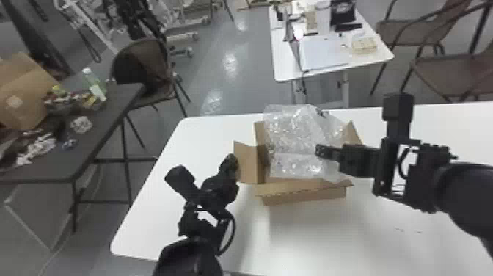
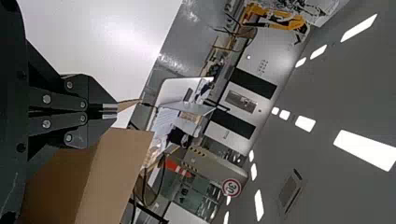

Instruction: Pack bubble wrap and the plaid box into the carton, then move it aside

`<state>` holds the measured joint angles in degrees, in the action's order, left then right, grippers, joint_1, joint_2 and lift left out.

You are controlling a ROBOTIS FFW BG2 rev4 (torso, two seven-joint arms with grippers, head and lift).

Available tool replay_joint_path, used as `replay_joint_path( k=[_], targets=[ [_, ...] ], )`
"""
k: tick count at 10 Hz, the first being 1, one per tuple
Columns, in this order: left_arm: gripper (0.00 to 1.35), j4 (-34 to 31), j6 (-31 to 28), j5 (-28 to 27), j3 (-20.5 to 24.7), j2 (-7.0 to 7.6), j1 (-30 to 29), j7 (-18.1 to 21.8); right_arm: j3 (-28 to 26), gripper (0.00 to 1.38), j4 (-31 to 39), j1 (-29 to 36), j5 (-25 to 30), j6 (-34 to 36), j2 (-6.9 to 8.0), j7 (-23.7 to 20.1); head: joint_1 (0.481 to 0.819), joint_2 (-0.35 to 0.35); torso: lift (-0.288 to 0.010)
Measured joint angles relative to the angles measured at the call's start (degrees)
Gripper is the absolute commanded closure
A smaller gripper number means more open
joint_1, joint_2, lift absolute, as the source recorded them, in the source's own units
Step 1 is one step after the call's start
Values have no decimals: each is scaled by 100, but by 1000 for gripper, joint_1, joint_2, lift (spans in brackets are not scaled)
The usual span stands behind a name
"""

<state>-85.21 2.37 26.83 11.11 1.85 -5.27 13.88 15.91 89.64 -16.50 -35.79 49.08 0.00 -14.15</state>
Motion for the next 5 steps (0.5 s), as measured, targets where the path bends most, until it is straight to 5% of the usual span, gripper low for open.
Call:
replay_joint_path(
  k=[2,5],
  targets=[
    [1211,-9,31,51,-52,50,20,0,21,1168,-375,-150,256,129,1,-39,695,350,-65],
    [1211,-10,40,86,-133,61,65,-1,291,237,-1366,-319,407,-692,1,-563,695,350,-65]
  ],
)
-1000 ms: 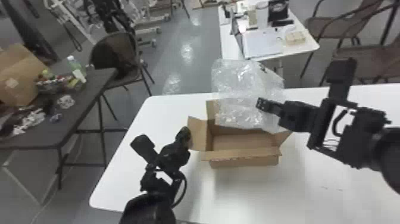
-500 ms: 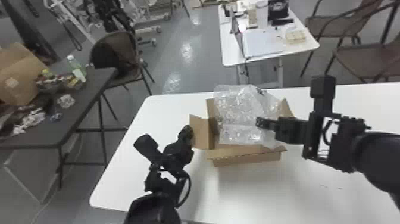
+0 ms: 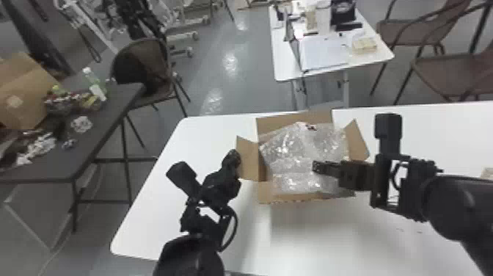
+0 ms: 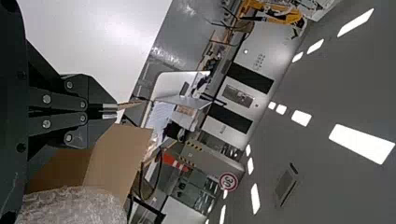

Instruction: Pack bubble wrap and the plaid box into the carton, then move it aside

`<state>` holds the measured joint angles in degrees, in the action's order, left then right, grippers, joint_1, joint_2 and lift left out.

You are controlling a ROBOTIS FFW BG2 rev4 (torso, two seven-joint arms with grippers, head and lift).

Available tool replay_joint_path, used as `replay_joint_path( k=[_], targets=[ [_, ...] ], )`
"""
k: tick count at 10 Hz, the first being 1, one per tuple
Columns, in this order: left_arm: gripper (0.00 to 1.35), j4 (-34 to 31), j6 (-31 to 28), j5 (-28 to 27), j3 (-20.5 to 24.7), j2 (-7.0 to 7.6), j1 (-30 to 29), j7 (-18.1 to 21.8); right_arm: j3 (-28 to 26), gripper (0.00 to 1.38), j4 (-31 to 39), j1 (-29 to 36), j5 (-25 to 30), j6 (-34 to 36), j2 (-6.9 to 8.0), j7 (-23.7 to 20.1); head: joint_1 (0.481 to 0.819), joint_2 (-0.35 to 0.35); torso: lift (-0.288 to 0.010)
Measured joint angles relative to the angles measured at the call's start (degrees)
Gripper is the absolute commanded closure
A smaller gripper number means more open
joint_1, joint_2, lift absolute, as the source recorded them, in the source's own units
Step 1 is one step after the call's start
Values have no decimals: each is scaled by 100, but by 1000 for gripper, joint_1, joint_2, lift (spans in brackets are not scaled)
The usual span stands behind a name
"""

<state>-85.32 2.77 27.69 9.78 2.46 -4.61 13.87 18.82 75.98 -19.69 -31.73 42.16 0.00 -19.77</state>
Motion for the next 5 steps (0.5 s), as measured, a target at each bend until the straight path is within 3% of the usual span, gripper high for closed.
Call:
replay_joint_path(
  k=[1,5],
  targets=[
    [1211,0,8,29,0,5,-4,2,21,121,2,43,166,-120,0,8,695,350,-65],
    [1211,-2,35,69,11,28,-18,1,117,127,98,256,248,-1060,0,2,695,350,-65]
  ],
)
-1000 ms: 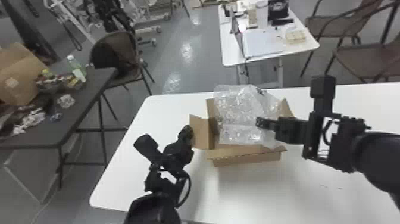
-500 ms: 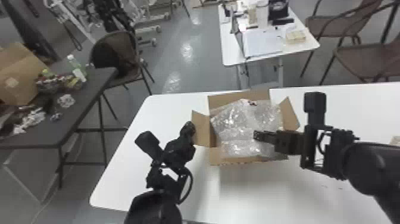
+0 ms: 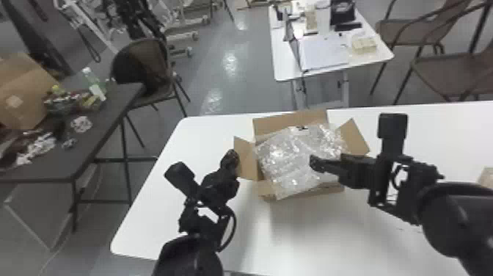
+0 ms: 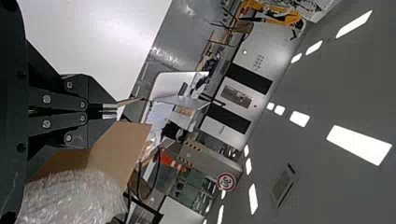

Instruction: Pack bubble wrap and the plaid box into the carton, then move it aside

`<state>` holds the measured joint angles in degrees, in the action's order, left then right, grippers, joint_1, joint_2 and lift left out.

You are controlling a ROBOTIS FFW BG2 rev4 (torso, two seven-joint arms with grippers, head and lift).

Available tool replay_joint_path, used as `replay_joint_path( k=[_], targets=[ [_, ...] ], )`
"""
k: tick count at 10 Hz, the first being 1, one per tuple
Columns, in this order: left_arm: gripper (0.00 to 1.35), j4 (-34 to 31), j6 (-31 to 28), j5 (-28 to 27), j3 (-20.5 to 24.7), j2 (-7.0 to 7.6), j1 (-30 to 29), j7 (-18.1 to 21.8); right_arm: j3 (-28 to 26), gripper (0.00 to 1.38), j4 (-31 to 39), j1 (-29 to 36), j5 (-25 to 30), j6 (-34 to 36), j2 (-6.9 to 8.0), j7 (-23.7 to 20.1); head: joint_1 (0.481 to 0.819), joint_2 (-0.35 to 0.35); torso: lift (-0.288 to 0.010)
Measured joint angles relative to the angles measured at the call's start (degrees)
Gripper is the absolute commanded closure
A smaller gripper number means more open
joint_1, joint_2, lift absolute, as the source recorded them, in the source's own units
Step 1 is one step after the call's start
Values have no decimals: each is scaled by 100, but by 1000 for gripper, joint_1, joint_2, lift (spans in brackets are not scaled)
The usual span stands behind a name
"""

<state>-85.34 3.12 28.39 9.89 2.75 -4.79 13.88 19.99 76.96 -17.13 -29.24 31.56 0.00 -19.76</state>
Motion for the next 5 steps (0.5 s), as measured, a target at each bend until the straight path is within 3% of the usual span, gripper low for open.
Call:
replay_joint_path(
  k=[3,5],
  targets=[
    [1211,0,-18,31,71,1,-6,0,27,128,865,325,147,-300,-6,-149,695,350,-65],
    [1211,-40,-17,76,128,20,-58,0,-265,131,2029,945,910,-499,-263,-169,695,350,-65]
  ],
)
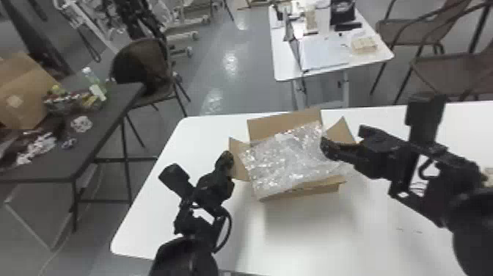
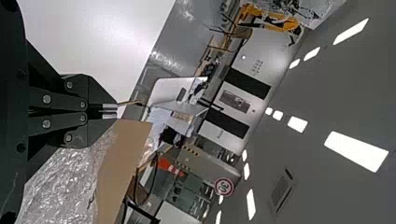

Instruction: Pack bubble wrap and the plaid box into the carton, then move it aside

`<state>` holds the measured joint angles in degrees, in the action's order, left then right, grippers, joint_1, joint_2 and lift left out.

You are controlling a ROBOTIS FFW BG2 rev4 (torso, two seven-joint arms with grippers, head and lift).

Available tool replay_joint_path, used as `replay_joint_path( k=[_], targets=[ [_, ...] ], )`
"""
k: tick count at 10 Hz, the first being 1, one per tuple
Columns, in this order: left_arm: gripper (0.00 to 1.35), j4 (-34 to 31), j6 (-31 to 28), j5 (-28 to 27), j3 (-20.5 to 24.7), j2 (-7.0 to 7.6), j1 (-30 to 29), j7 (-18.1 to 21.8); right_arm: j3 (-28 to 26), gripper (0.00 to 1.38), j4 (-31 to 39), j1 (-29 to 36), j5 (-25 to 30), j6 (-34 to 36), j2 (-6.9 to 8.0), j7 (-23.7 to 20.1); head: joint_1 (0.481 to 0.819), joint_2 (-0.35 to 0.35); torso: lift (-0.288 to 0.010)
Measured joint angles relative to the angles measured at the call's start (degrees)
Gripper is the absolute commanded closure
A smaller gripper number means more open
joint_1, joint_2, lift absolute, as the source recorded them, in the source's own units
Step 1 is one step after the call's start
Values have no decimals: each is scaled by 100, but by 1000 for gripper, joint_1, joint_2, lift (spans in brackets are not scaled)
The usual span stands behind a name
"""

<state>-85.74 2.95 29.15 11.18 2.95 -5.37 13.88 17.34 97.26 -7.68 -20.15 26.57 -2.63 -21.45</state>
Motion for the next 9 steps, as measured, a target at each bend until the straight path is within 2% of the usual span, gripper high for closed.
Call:
replay_joint_path(
  k=[1,2,4,6,9],
  targets=[
    [1211,-37,-2,19,31,10,-45,0,-269,140,484,505,393,-300,-153,-10,695,325,-65],
    [1211,-73,-4,38,71,12,-98,0,-629,145,821,1080,700,-626,-224,-10,695,295,-65],
    [1211,-131,-5,83,165,20,-209,0,-1360,145,1012,2118,884,-1439,-235,-5,695,233,-65],
    [1211,-186,-5,108,262,22,-323,0,-1954,156,1108,2819,1128,-2018,-95,-17,695,196,-65],
    [1211,-197,-14,134,320,27,-398,0,-2718,163,1163,3417,1584,-2261,133,-77,695,128,-65]
  ],
)
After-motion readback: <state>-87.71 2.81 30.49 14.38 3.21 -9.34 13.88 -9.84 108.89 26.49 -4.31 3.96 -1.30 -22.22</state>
